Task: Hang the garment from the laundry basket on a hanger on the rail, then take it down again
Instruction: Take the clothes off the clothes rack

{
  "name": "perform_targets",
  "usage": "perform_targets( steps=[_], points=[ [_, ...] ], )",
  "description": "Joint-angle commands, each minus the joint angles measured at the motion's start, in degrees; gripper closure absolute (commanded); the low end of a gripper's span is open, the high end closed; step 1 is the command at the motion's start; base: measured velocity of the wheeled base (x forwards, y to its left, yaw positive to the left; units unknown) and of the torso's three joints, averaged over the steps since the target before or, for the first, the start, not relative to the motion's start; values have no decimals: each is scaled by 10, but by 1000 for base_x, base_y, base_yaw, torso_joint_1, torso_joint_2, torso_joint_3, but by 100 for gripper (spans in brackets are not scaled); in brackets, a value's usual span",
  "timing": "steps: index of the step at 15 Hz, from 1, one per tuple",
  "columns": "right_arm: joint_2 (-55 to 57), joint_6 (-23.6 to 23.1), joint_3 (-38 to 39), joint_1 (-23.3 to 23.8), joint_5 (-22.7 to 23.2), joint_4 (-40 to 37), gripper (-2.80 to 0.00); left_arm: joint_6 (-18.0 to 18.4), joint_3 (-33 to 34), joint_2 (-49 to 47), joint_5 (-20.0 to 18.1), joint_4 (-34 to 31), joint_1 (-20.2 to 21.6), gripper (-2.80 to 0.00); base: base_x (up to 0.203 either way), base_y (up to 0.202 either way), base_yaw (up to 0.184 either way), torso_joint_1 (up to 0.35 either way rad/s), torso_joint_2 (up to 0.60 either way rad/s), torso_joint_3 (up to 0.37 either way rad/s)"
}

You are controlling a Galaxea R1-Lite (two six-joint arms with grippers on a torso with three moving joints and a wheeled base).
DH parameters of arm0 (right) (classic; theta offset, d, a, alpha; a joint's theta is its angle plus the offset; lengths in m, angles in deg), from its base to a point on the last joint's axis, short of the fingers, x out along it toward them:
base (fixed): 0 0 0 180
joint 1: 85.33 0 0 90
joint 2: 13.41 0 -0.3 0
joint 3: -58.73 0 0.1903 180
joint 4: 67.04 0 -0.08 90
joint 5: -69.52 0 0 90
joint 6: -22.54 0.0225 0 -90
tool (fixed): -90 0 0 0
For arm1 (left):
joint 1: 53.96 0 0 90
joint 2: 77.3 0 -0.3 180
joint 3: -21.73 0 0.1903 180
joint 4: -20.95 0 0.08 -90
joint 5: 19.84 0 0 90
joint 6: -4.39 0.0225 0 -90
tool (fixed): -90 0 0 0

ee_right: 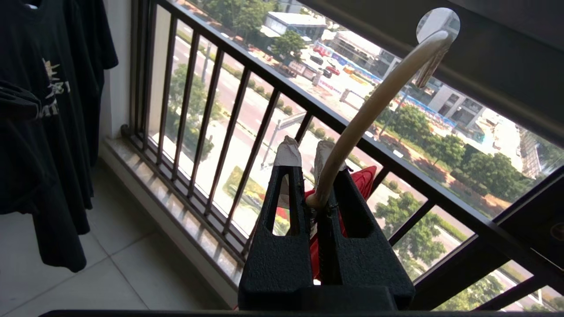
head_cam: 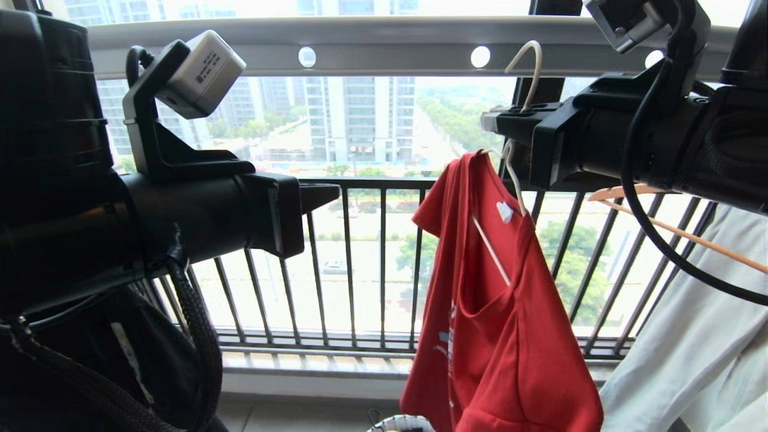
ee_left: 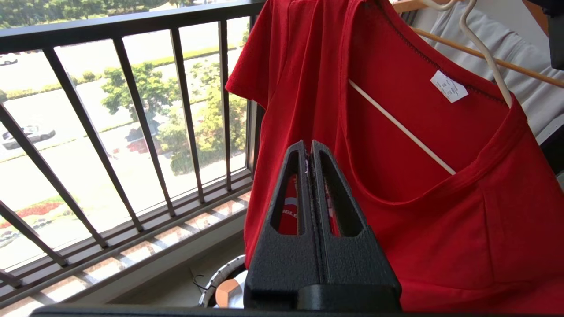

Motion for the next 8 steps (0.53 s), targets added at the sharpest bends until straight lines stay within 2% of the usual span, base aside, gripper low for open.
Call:
perform_targets(
  steps=[1, 8],
  points=[
    [20, -3, -17, 0, 0, 1, 0, -1, 0, 0, 1, 1, 0, 0, 0, 0, 0, 0, 0, 0],
    [60, -19, -63, 4, 0, 2, 0, -1, -5, 10, 1, 2, 1, 0, 0, 0, 0, 0, 0, 0]
  ],
)
